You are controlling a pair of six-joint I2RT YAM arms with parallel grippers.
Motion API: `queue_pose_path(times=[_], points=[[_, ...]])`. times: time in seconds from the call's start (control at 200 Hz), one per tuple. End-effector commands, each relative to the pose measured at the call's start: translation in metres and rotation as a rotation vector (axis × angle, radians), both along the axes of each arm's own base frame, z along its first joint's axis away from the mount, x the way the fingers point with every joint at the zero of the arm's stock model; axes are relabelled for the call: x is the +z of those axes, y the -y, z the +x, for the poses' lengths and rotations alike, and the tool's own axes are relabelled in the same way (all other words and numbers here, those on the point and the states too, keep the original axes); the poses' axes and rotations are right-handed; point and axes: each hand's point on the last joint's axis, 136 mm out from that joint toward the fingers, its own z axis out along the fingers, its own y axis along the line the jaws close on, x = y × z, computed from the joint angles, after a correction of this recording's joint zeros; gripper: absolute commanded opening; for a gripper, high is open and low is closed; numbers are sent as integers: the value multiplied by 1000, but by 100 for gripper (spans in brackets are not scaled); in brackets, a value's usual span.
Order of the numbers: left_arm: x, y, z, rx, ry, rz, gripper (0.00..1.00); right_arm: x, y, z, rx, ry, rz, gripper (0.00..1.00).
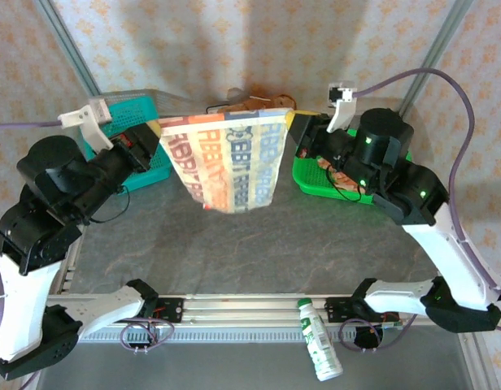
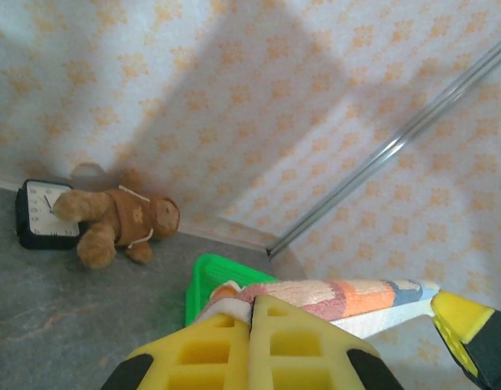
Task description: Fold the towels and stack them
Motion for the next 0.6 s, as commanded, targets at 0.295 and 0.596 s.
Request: queue_pose_path(times=[0.295, 0.596], points=[[-94, 3, 77, 128, -278, 203, 0, -74, -9, 86, -163, -242, -67, 0], [-173, -13, 194, 147, -435, 290, 0, -162, -34, 196, -192, -414, -115, 0]])
